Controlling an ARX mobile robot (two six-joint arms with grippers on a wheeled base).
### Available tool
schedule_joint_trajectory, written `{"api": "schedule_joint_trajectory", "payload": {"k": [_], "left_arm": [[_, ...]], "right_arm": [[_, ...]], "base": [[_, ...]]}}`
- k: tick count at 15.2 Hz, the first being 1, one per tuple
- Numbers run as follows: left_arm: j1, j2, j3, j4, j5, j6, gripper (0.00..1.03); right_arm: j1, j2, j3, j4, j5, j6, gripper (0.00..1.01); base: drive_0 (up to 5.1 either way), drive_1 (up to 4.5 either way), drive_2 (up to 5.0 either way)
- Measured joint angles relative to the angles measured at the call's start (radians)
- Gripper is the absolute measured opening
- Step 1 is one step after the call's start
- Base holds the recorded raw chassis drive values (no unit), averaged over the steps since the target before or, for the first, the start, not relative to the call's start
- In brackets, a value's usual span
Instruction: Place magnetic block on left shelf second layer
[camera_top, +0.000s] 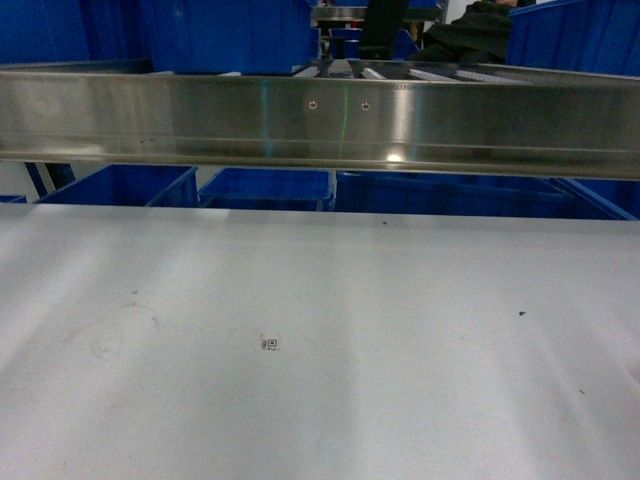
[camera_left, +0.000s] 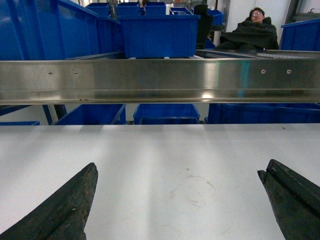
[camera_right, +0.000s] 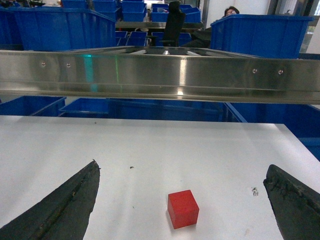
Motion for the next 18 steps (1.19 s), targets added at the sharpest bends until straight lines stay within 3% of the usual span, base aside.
{"api": "schedule_joint_trajectory", "payload": {"k": [10, 12, 13, 14, 15, 16, 18], "left_arm": [[0.000, 0.000, 0.000, 0.000, 0.000, 0.000, 0.98], [0.000, 0.000, 0.000, 0.001, 0.000, 0.000, 0.98], [0.000, 0.000, 0.000, 0.000, 0.000, 0.000, 0.98], [0.000, 0.000, 0.000, 0.000, 0.000, 0.000, 0.98], [0.000, 0.000, 0.000, 0.000, 0.000, 0.000, 0.98], [0.000, 0.000, 0.000, 0.000, 0.000, 0.000, 0.98], [0.000, 0.000, 0.000, 0.000, 0.000, 0.000, 0.98]], "right_arm": [[-0.006, 0.006, 0.000, 0.002, -0.013, 0.005, 0.98], [-0.163, 0.319, 0.011, 0.234, -0.193, 0.073, 0.98], [-0.193, 0.579, 0.053, 0.404, -0.241, 0.121, 0.98], [-0.168, 0.780, 0.134, 0.523, -0.230, 0.156, 0.98], [-0.127, 1.094, 0.331, 0.677, -0.192, 0.186, 0.98], [-0.095, 1.302, 0.465, 0.695, -0.145, 0.181, 0.98], [-0.056, 1.542, 0.586, 0.620, -0.079, 0.110, 0.98]], "base": [[0.0, 0.00, 0.0], [0.0, 0.00, 0.0], [0.0, 0.00, 0.0], [0.0, 0.00, 0.0], [0.0, 0.00, 0.0], [0.0, 0.00, 0.0], [0.0, 0.00, 0.0]]}}
